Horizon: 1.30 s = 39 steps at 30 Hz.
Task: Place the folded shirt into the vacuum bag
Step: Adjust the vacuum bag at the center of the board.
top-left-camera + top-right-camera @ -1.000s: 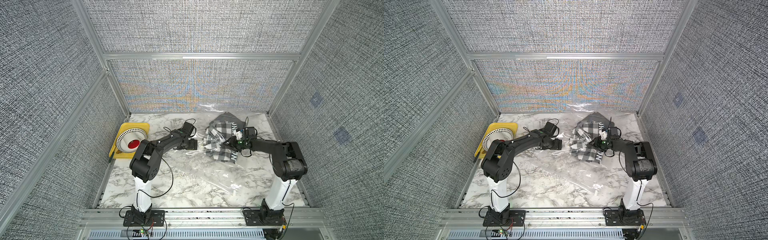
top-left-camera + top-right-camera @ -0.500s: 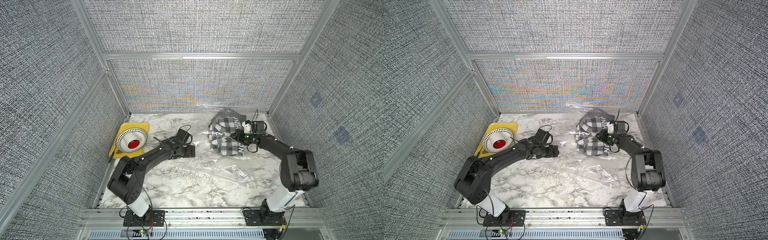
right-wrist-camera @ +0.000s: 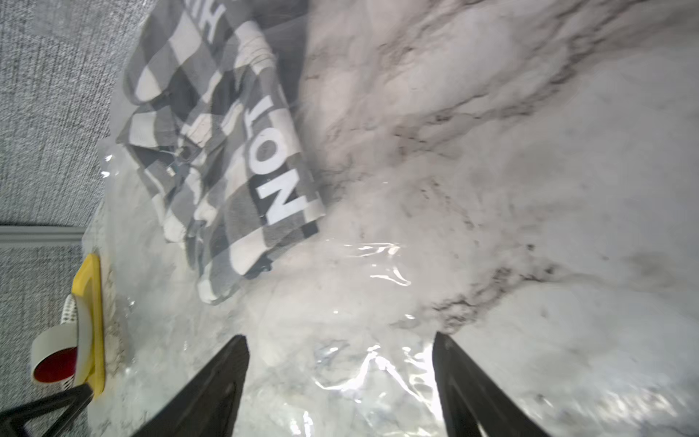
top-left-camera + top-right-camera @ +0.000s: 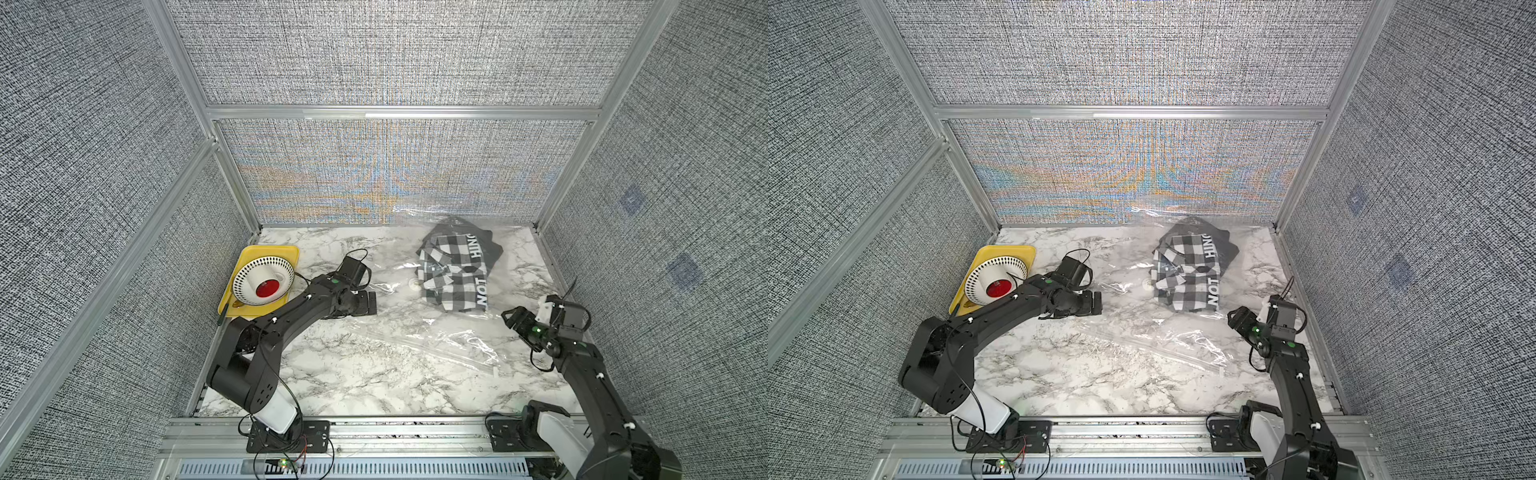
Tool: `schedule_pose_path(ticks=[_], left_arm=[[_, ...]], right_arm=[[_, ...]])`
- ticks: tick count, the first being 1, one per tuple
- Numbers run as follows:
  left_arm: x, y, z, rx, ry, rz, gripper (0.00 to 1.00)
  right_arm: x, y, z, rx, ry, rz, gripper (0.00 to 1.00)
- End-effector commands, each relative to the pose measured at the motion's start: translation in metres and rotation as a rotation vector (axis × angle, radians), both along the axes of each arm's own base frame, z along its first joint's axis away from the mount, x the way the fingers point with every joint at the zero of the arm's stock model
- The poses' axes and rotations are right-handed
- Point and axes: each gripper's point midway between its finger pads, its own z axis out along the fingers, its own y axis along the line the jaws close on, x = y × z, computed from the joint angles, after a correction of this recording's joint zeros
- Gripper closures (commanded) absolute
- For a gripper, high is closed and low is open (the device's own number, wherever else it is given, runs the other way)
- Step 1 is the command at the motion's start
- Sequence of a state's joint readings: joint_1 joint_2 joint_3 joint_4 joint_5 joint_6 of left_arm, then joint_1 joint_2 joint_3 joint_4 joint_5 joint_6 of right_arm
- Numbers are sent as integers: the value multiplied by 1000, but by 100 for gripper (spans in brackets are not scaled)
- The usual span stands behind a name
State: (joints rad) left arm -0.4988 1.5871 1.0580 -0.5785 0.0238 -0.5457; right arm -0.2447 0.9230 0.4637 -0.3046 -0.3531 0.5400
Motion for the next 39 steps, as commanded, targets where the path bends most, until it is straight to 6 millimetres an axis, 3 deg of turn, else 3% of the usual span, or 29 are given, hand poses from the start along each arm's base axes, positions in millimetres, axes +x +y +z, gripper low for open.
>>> schedule_pose_path(ticks=[1, 6, 13, 20, 31, 39], left_arm=[[0, 6, -6, -54, 11, 24, 0], [-3, 7, -13, -136, 34, 38, 0], [-4, 7, -20, -214, 52, 49, 0], [-7, 9, -20, -252, 46, 72, 0], [-13, 10, -7, -280, 25, 86, 0], [-21, 11, 6, -289, -5, 76, 0]], right_arm=[[-14, 4, -17, 43, 74, -15, 19], [-27, -2, -43, 97, 94, -74, 19], [-39, 30, -59, 253, 89, 25, 30], [-51, 46, -59, 322, 60, 76, 51], [-62, 60, -61, 379, 12, 110, 60], [-52, 68, -37, 464, -76, 138, 82]])
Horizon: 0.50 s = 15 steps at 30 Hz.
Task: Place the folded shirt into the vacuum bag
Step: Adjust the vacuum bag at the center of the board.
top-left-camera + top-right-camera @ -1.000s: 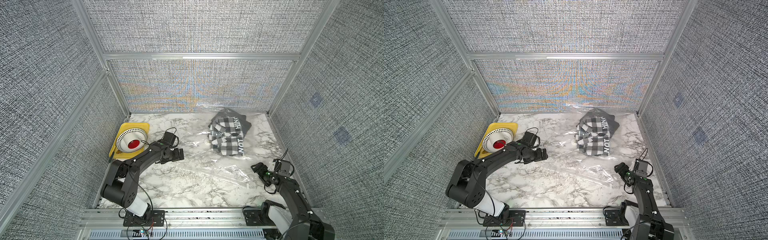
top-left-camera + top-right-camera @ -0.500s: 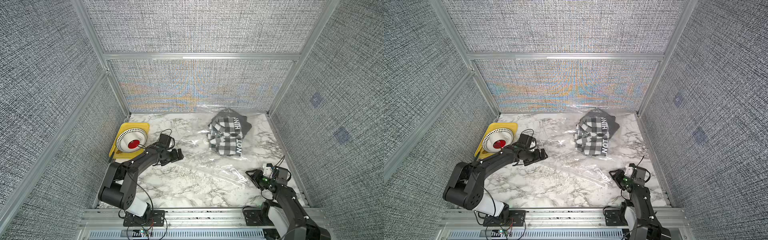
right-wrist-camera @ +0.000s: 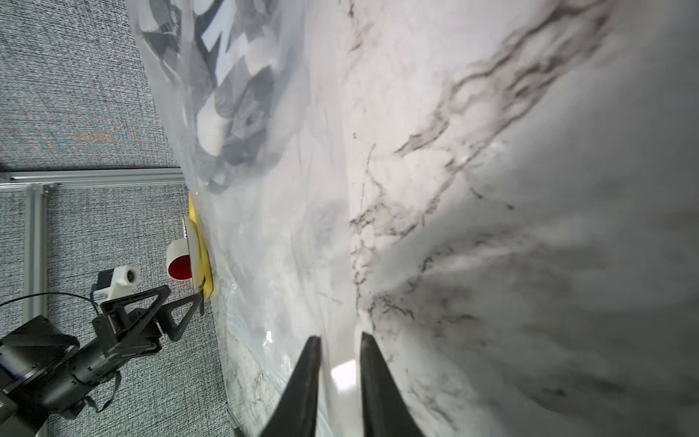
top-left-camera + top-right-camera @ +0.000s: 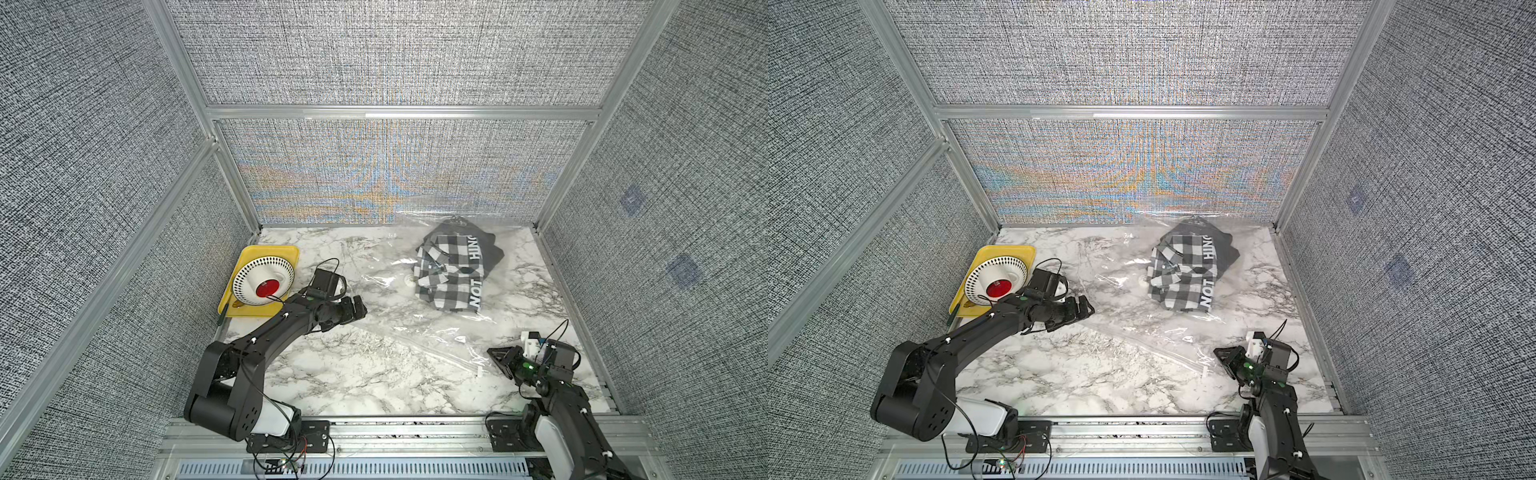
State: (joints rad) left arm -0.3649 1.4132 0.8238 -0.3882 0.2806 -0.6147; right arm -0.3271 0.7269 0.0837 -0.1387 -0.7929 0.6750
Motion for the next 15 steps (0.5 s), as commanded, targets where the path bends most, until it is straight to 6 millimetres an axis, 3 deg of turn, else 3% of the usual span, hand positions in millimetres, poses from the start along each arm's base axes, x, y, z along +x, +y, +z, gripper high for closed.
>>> schedule_pose_path(ticks=[1, 3, 5, 9, 12, 15], left_arm=[[-4, 0, 5, 7, -15, -10, 0], [-7, -2, 9, 20, -30, -24, 0], [-12, -7, 12, 29, -44, -41, 0], [-18, -20, 18, 41, -65, -84, 0], [-21, -27, 23, 51, -92, -115, 0], [-24, -34, 31, 81, -146, -156, 0]], right_arm=[[8, 6, 17, 64, -59, 15, 83], [11, 7, 21, 77, -64, 26, 83], [13, 7, 22, 64, -59, 46, 78], [9, 10, 10, 75, -4, 79, 73], [3, 14, -2, 82, 31, 93, 75], [0, 16, -5, 86, 51, 108, 86]])
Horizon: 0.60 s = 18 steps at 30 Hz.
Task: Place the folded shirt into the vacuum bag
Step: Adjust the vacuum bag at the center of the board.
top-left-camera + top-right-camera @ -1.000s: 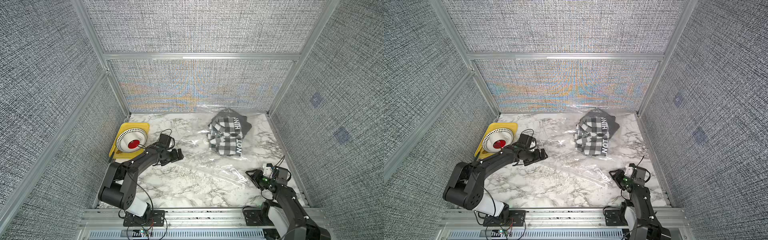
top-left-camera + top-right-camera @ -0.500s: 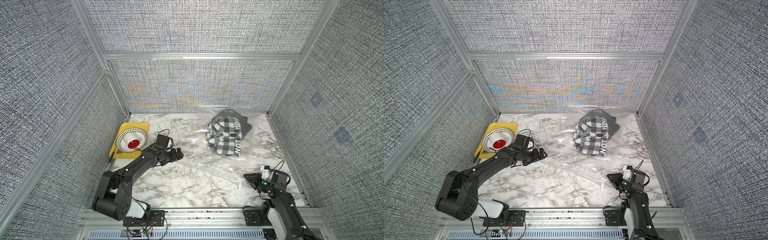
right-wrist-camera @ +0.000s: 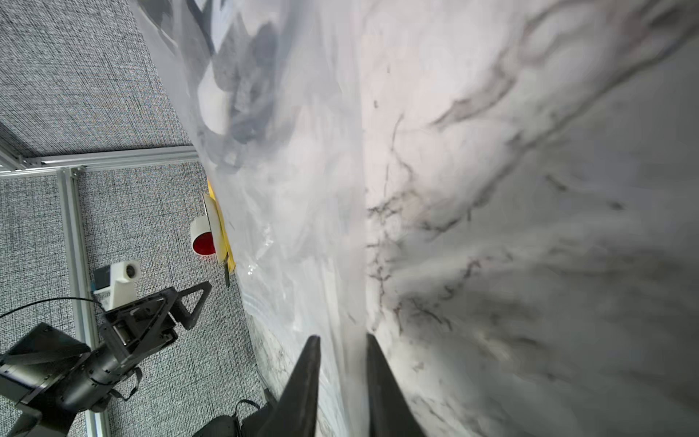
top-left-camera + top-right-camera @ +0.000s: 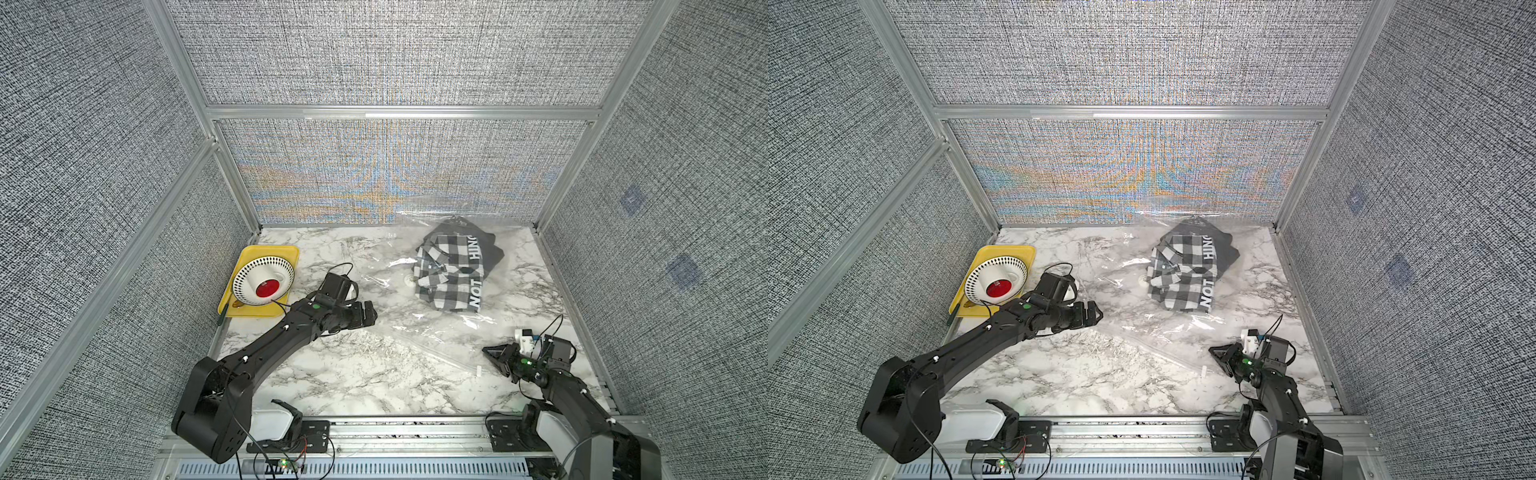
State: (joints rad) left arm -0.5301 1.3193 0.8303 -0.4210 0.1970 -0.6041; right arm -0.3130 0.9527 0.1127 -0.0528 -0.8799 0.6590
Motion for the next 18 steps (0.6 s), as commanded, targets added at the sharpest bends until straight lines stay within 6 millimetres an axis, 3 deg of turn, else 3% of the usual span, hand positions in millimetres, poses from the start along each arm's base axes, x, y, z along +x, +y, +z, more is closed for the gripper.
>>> schedule_pose_path(ticks=[1, 3, 9, 18], left_arm=[[-1, -3, 10, 53, -80, -49, 0], [-3, -10, 20, 88, -155, -103, 0], [-13, -50, 43, 84, -367, -317, 0], [-38, -121, 79, 40, -715, -623, 0]], right_arm=[[2, 2, 5, -5, -29, 35, 91], [5, 1, 14, -10, -40, 34, 100], [23, 1, 51, 35, -59, 47, 100], [41, -8, 83, 93, 114, -19, 100]])
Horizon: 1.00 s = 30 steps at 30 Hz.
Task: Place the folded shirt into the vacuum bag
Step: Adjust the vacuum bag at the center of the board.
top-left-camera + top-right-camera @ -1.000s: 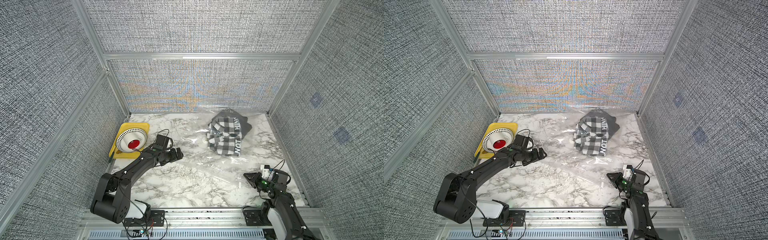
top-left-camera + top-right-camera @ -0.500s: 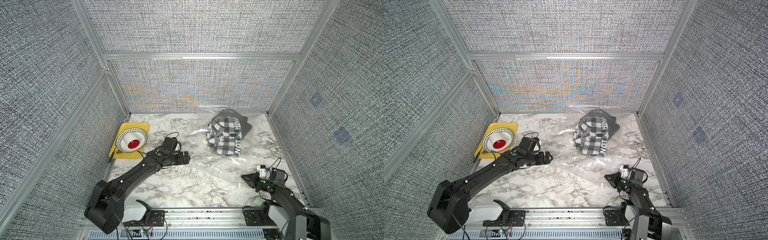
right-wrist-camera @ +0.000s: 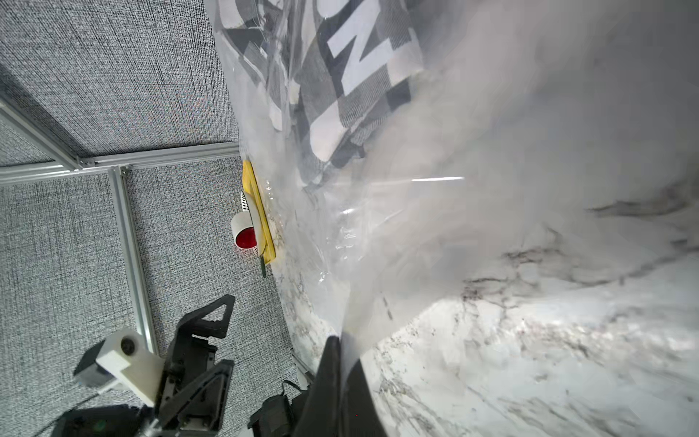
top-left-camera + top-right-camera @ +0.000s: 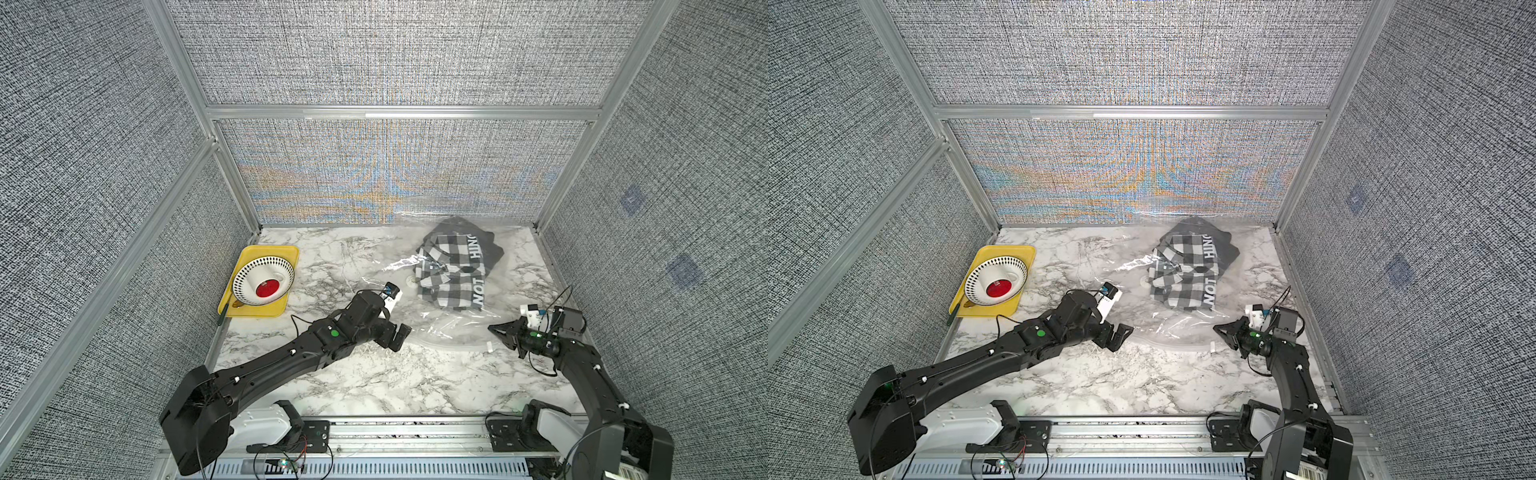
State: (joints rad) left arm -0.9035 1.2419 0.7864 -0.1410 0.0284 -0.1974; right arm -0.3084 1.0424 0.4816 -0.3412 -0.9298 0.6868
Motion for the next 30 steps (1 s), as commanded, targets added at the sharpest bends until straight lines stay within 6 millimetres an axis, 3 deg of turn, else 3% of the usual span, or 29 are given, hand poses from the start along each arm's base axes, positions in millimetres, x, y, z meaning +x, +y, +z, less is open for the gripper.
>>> schedule_pose_path(ticks=[1, 5, 10, 15, 21, 25, 27, 29, 30], left_arm=[[2, -29, 32, -54, -178, -125, 0], [-19, -68, 40, -15, -227, -266, 0], [-43, -118, 28, 117, -291, -401, 0], [-59, -152, 19, 164, -368, -453, 0], [-58, -180, 14, 195, -518, -425, 0], [-47, -193, 18, 227, -628, -344, 3], [-39, -195, 23, 234, -658, -303, 10], [-33, -196, 29, 232, -684, -270, 17], [-31, -197, 32, 231, -694, -254, 22]], right_arm=[[-1, -1, 6, 35, 118, -43, 100], [8, 2, 24, 79, 180, -75, 100], [18, 11, 43, 158, 232, -97, 100], [22, 19, 61, 221, 227, -125, 100], [17, 25, 76, 255, 240, -130, 100], [14, 29, 102, 278, 195, -138, 100], [15, 29, 116, 279, 165, -141, 100], [13, 30, 118, 279, 167, -138, 100], [16, 30, 130, 273, 140, -134, 100]])
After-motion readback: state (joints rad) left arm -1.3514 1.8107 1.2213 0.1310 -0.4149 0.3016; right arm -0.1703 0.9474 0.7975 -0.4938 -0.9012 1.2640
